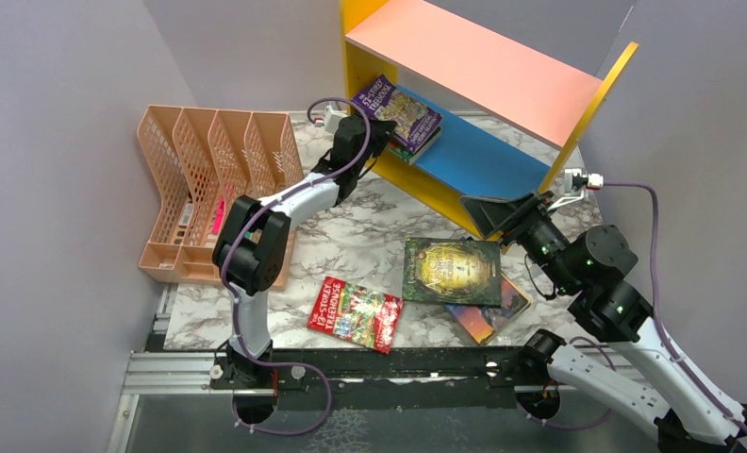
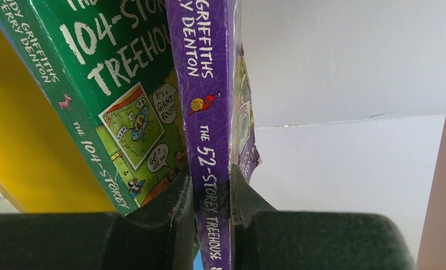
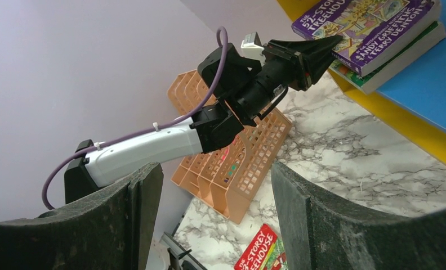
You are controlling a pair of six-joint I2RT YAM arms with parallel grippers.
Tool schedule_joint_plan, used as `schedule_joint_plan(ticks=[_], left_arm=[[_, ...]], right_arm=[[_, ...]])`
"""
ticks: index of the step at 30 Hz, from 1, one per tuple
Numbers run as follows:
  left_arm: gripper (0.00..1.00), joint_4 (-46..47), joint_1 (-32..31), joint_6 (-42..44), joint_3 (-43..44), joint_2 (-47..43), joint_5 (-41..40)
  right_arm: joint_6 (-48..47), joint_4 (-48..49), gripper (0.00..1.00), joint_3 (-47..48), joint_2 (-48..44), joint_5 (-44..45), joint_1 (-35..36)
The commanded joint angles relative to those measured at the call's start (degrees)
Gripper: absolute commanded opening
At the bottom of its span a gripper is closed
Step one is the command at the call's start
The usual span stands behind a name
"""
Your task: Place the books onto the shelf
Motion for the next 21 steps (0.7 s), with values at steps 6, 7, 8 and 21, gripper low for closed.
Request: schedule_joint_plan(ticks=[6,7,8,21], left_arm=[[0.00,2.83,1.52,-0.32,-0.18,-2.81,7.04],[0.00,3.26,1.74,-0.62,-0.32,-2.87,8.12],[0.00,4.03,1.92,-0.92,-0.53,-2.97,9.17],[0.00,8.93,2.77,-0.18,-0.94,-3.98,15.48]], right_arm=[[1.10,-0.06,0.74,-0.25,0.39,0.72,0.08],[1.15,-0.06,0.74,-0.33,0.37,0.64,0.07],[1.19,0.01,0.74,-0.32,0.36,0.53,0.02],[1.89,0.03,0.74,-0.75,0.59,-0.02,0.07]])
